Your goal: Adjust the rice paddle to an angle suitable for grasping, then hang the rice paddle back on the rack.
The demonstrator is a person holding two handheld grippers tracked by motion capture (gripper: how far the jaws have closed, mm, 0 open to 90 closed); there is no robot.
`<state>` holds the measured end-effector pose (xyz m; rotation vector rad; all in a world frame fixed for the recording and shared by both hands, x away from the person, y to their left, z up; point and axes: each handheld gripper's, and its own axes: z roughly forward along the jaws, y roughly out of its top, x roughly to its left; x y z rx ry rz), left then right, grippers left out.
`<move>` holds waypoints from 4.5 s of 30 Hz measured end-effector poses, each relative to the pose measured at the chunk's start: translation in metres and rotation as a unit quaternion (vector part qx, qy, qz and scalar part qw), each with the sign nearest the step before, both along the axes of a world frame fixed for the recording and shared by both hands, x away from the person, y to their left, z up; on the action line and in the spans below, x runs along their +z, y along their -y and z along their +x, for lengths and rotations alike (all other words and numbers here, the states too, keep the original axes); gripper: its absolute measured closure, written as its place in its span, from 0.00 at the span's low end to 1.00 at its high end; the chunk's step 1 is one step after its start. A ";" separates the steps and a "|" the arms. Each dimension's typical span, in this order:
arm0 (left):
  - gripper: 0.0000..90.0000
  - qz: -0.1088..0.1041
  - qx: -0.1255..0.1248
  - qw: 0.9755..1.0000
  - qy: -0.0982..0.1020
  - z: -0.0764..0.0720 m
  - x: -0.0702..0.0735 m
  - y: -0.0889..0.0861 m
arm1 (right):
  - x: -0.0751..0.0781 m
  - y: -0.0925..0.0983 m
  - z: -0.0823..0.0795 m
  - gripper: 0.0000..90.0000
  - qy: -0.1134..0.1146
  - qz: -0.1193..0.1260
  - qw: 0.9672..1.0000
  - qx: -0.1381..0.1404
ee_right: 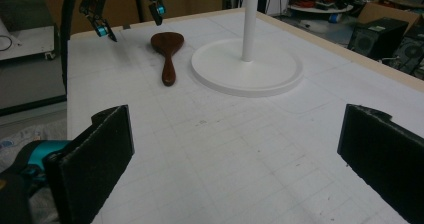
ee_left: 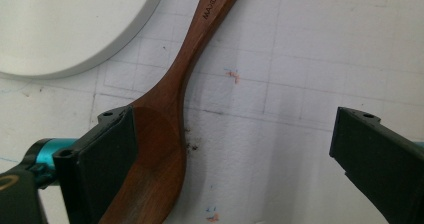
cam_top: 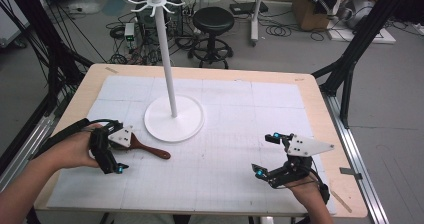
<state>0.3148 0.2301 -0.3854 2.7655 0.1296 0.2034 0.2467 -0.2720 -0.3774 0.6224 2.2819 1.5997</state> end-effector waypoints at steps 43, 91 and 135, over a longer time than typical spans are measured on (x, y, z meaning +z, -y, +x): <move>0.20 0.114 -0.065 0.991 0.002 0.023 -0.014 0.046 | -0.006 -0.002 0.000 0.00 -0.009 -0.011 1.000 0.009; 0.46 0.173 -0.116 0.978 -0.012 0.043 -0.022 0.075 | -0.010 -0.005 0.002 0.00 -0.016 -0.018 1.000 0.018; 0.58 0.185 -0.126 0.974 -0.024 0.044 -0.028 0.078 | -0.008 -0.010 0.004 0.00 -0.019 -0.019 0.999 0.027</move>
